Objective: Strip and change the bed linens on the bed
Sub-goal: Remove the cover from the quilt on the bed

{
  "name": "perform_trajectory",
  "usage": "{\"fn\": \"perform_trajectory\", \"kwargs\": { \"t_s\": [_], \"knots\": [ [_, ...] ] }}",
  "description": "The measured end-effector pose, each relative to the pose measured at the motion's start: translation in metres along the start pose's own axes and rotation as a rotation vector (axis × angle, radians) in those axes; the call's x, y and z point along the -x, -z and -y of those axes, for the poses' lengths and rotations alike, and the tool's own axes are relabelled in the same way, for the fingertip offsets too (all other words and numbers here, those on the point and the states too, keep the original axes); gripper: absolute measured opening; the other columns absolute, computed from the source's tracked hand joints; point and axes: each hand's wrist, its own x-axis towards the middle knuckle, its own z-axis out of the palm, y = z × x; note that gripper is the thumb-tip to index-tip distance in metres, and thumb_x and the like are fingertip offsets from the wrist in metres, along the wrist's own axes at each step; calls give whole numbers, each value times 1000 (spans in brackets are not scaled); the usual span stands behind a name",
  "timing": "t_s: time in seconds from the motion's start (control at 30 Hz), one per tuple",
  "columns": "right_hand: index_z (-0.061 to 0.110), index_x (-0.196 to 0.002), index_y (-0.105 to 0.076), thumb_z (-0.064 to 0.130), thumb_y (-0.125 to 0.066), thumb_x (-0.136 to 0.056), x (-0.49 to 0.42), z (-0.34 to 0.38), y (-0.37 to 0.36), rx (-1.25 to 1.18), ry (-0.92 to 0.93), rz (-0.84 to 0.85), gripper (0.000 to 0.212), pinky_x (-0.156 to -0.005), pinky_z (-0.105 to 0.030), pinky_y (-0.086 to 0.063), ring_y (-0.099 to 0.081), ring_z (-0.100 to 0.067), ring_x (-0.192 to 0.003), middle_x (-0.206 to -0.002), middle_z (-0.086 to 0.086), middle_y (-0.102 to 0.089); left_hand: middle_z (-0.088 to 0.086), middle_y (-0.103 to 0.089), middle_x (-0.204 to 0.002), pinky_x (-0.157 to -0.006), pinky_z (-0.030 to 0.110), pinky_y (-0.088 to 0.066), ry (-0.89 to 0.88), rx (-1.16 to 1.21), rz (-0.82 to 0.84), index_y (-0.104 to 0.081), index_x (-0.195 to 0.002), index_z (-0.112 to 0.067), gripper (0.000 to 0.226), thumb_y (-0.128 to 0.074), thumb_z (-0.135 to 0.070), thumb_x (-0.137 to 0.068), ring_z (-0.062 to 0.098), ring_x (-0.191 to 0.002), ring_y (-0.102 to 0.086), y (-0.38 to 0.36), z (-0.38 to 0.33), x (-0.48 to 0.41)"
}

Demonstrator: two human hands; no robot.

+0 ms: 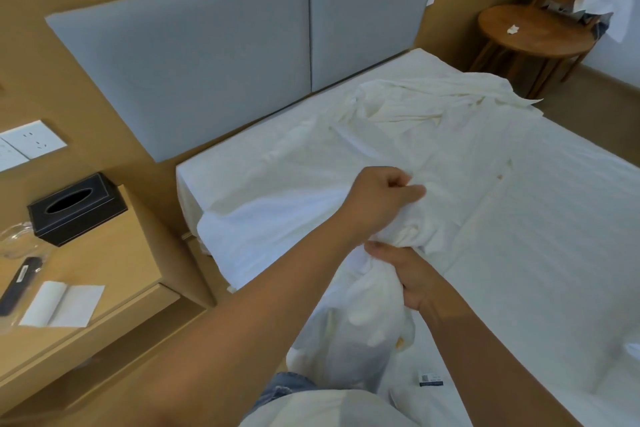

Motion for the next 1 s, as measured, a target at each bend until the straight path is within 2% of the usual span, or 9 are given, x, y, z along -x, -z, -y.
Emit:
{"fn": "perform_trajectory", "kwargs": {
  "t_s": [0.17,0.27,0.4,0.47,0.57,0.7,0.8,0.9,1.0],
  "knots": [
    [10,-100,-70,16,-77,-58,-2,7,0,157,16,9,42,-74,-33,-55,-69,-23,-92,-98,-9,-72,7,-47,-82,-57,20,-36,164,35,93,-56,-86,-11,11,-67,-13,-86,19,-70,-45,-3,5,-1],
    [11,-90,-73,11,-71,-68,-1,5,1,85,85,-25,22,-82,-37,-53,-67,-25,-91,-91,-9,-72,8,-47,-80,-56,22,-39,153,91,55,-58,-85,-12,11,-64,-20,-89,20,-71,-44,0,5,-3],
    [8,-102,-69,15,-64,-69,-1,18,7,-75,144,-12,34,-78,-38,-57,-68,-27,-92,-99,-12,-72,5,-60,-108,-66,26,-46,384,-36,-61,-59,-112,-11,56,-60,-58,-83,22,-97,-58,25,14,-8],
    [11,-96,-70,14,-64,-72,-2,22,11,-46,160,-55,25,-69,-33,-58,-70,-23,-86,-95,-9,-73,5,-58,-117,-71,30,-49,591,-100,13,-55,-120,-9,78,-56,-73,-75,23,-101,-59,44,27,-4],
    [13,-96,-68,9,-62,-83,-5,17,4,80,142,-85,15,-65,-27,-56,-71,-18,-82,-90,-4,-74,-1,-60,-76,-55,20,-44,741,-26,196,-63,-86,-11,61,-59,-71,-74,13,-64,-54,50,41,-1],
    [11,-102,-66,10,-65,-82,-4,1,-8,182,76,-36,19,-67,-27,-55,-69,-17,-86,-93,-5,-73,-4,-49,-53,-49,20,-33,693,-43,119,-50,-68,-15,21,-58,-18,-87,11,-52,-42,42,49,-10],
    [12,-97,-67,6,-64,-81,-1,-7,-9,126,32,-8,18,-59,-26,-55,-71,-15,-75,-82,-2,-74,-6,-51,-44,-50,19,-32,728,-4,143,-51,-65,-16,23,-57,-19,-87,8,-44,-46,46,47,-8],
    [14,-88,-73,13,-67,-66,3,-9,-5,40,-1,20,23,-56,-25,-54,-71,-16,-71,-78,-3,-74,2,-63,-73,-61,25,-46,771,-96,218,-58,-83,-10,44,-51,-54,-89,15,-68,-57,45,42,-5],
    [13,-83,-77,14,-66,-65,6,-11,1,-29,-50,47,21,-61,-31,-56,-71,-23,-79,-88,-12,-73,13,-58,-114,-86,38,-48,786,-191,333,-54,-115,-6,58,-40,-58,-93,28,-103,-57,34,51,1]
  ]
}}
